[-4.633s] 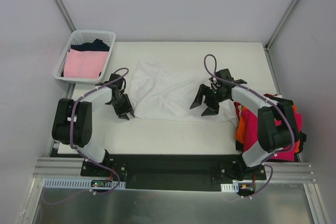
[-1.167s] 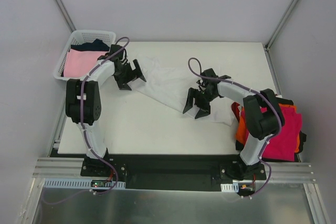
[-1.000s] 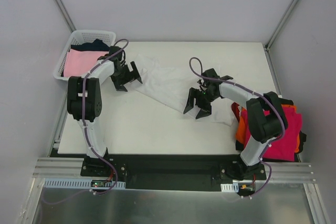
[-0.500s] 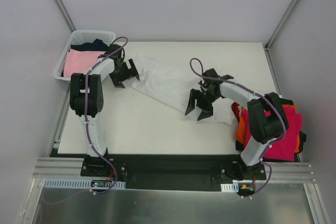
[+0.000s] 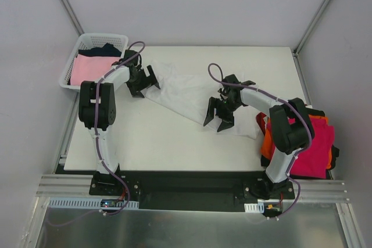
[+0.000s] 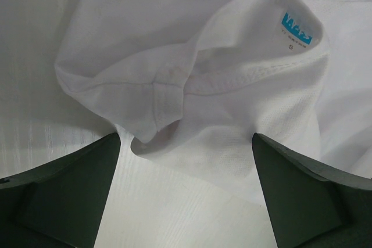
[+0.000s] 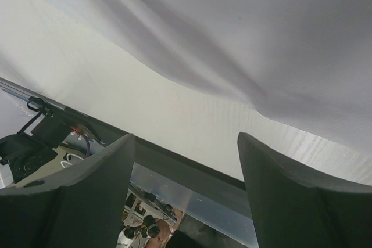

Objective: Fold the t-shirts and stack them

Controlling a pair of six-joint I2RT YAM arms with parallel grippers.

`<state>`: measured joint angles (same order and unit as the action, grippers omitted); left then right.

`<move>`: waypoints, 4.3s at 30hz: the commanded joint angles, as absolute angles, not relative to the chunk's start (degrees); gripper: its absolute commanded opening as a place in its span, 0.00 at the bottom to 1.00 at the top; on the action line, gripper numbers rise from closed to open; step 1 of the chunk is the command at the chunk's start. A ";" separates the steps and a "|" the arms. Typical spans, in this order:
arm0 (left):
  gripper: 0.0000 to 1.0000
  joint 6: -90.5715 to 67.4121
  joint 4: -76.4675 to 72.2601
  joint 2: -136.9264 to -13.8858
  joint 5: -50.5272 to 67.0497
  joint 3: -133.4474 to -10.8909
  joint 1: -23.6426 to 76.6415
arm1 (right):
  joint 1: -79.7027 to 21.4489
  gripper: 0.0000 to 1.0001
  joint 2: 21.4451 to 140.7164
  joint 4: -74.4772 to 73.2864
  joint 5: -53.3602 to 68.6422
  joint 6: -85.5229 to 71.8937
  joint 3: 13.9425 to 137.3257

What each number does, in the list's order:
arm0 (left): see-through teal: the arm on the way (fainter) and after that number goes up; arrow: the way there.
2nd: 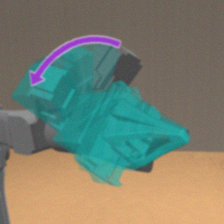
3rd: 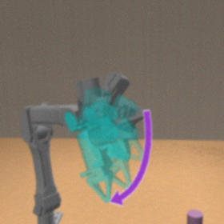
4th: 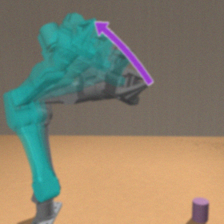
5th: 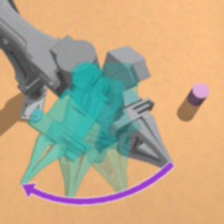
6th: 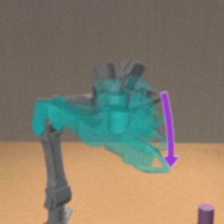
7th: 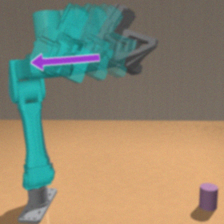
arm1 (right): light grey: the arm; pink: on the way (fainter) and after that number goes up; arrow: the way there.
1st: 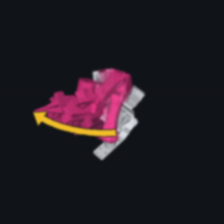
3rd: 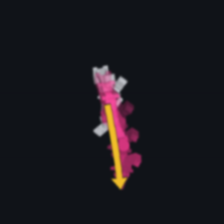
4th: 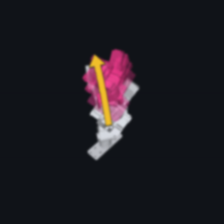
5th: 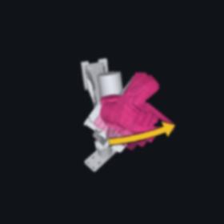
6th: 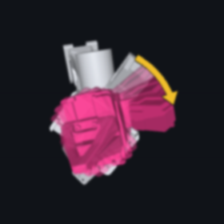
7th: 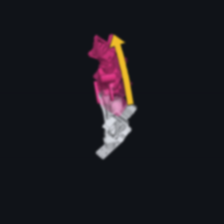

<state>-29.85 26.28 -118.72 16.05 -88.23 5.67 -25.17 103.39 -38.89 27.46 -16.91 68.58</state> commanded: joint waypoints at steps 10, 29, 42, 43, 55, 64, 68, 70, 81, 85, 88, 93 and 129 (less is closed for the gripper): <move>0.72 -31.64 24.08 -114.26 17.40 -84.81 6.77 | -26.72 0.74 102.66 -39.90 27.33 -17.23 69.87; 0.48 -34.97 24.52 -108.29 19.86 -84.73 6.77 | -27.07 0.74 102.92 -39.20 27.77 -16.52 68.91; 0.50 -30.07 27.24 -106.70 11.63 -80.68 7.29 | -28.21 0.74 101.61 -37.53 27.16 -17.75 67.33; 0.51 -29.19 27.68 -107.22 10.38 -80.60 7.21 | -28.21 0.74 101.43 -37.36 27.07 -17.75 66.80; 0.58 -24.26 27.33 -115.75 8.44 -85.43 5.36 | -28.21 0.74 100.37 -38.14 26.46 -17.84 66.00; 0.83 -24.87 27.16 -117.16 12.56 -87.45 4.92 | -28.21 0.74 100.19 -38.67 26.28 -17.31 65.65; 0.53 -26.36 26.72 -115.93 14.06 -86.66 5.18 | -28.21 0.74 100.90 -38.67 26.54 -17.14 66.09; 0.41 -26.80 26.54 -114.96 14.33 -86.14 5.54 | -28.21 0.74 101.34 -38.67 26.72 -16.96 66.44; 0.29 -27.60 26.37 -113.38 14.67 -85.08 6.06 | -28.30 0.74 101.43 -38.58 26.81 -16.79 66.18; 0.14 -27.77 26.28 -113.20 14.68 -85.17 6.24 | -28.21 0.74 101.16 -38.58 26.72 -16.79 65.83; 0.00 -27.95 26.28 -113.03 14.59 -85.25 6.42 | -28.30 0.73 100.99 -38.58 26.63 -16.79 65.57; 0.00 -28.12 26.19 -112.85 14.76 -85.43 6.59 | -28.21 0.74 100.99 -38.50 26.72 -16.61 65.57; 0.07 -44.21 29.62 -107.41 30.24 -114.72 9.14 | -28.21 0.73 100.90 -38.15 25.84 -17.22 68.11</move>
<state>-43.35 28.75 -110.24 28.58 -115.79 9.32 -28.01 102.83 -37.63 26.55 -16.91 65.87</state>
